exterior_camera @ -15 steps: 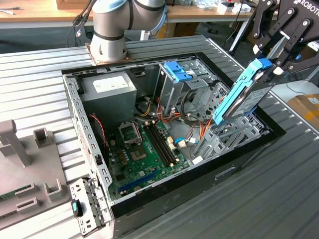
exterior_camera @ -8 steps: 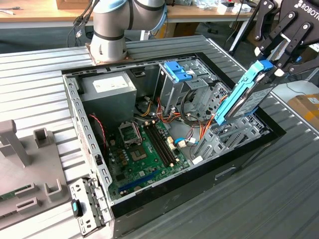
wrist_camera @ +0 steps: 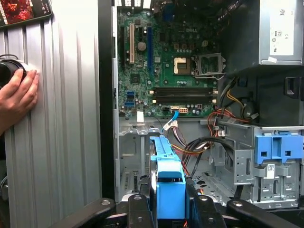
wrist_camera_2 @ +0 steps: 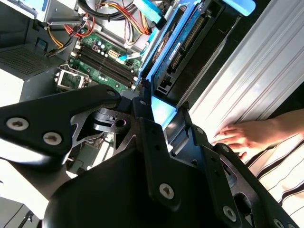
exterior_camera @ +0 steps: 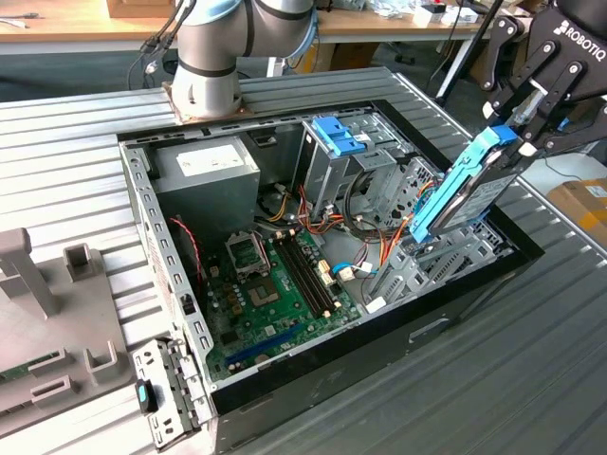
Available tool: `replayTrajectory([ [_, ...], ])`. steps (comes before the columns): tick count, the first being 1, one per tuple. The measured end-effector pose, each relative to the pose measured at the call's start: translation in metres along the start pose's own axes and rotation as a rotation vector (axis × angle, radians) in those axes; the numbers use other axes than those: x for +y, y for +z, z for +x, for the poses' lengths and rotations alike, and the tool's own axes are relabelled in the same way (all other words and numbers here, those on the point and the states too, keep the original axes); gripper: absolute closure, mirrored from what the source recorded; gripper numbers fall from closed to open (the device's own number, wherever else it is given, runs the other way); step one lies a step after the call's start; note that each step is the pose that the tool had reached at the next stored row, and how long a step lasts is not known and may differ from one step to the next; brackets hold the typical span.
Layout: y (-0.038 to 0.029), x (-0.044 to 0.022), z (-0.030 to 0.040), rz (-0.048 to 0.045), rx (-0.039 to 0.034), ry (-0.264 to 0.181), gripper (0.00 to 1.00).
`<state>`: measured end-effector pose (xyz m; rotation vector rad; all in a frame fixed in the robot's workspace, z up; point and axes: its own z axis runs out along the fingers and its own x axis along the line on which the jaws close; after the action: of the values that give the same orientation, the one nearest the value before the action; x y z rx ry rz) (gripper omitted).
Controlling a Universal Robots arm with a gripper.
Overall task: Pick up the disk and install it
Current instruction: 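Insert the disk into the insertion slot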
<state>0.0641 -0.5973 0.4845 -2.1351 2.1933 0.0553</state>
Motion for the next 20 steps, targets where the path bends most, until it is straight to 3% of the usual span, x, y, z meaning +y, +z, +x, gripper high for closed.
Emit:
replayTrajectory([
  [1,0.0008,-0.0028,-0.0001,0.0,0.0003,0.0,0.63],
  [5,0.0096,-0.0037,0.0006,0.0,0.0003,0.0,0.63],
  [7,0.0095,-0.0037,0.0013,0.0,0.0005,0.0,0.63],
  [8,0.0093,-0.0038,0.0048,0.0,0.0003,0.0,0.63],
  [18,0.0117,0.0067,0.0078,0.0011,0.0003,0.0,0.63],
  [20,0.013,0.0081,0.0046,0.0012,0.0001,0.0,0.63],
])
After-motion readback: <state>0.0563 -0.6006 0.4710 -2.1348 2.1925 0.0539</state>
